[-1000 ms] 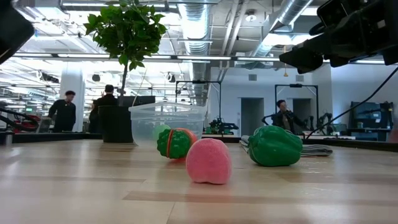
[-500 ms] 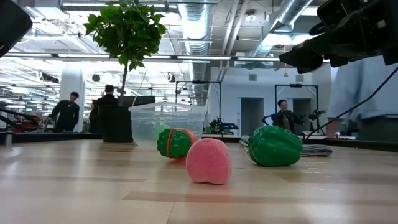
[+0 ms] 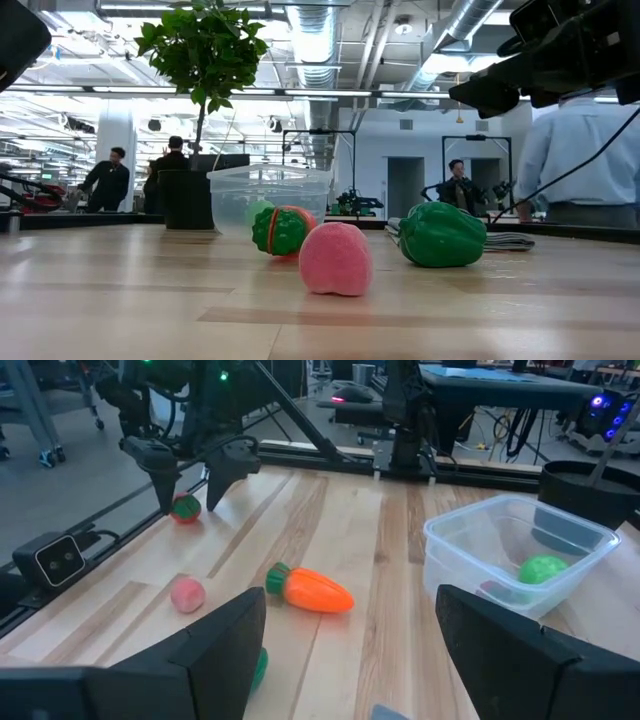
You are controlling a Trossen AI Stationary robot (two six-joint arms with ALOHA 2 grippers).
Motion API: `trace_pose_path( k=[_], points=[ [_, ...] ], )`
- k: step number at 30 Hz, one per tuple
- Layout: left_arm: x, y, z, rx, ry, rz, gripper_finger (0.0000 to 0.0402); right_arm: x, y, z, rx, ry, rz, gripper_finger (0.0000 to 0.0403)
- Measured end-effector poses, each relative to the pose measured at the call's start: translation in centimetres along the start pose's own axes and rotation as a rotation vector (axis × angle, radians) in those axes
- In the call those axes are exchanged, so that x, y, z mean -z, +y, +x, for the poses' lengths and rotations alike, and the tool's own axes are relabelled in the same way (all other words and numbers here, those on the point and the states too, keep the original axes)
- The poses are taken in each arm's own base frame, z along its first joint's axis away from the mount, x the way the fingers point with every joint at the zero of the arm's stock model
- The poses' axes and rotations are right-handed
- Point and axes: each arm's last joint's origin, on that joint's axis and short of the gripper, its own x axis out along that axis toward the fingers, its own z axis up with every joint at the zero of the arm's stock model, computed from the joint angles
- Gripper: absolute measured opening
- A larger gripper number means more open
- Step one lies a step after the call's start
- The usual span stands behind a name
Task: Pick and placing Produce into tupperware
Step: Put the red strawberry into the transparent bin
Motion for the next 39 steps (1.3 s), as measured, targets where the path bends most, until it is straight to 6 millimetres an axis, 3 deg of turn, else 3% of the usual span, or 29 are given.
trace_pose_path(
  k=[11,22,39],
  points=[
    [-0.02,0.01,0.00,-0.001,-0.002,-0.009,0.0353,0.00,0.00,0.00,0.000,0.000,0.000,0.0317],
    [-0.08,0.10,0.03,-0.010,-0.007,-0.028,0.0289,0.00,0.00,0.00,0.000,0.000,0.000,0.0317],
    [-0.08,0.09,0.04,-0.014,0.010,-0.060,0.0285,0.00,0.00,0.00,0.000,0.000,0.000,0.0317]
  ],
)
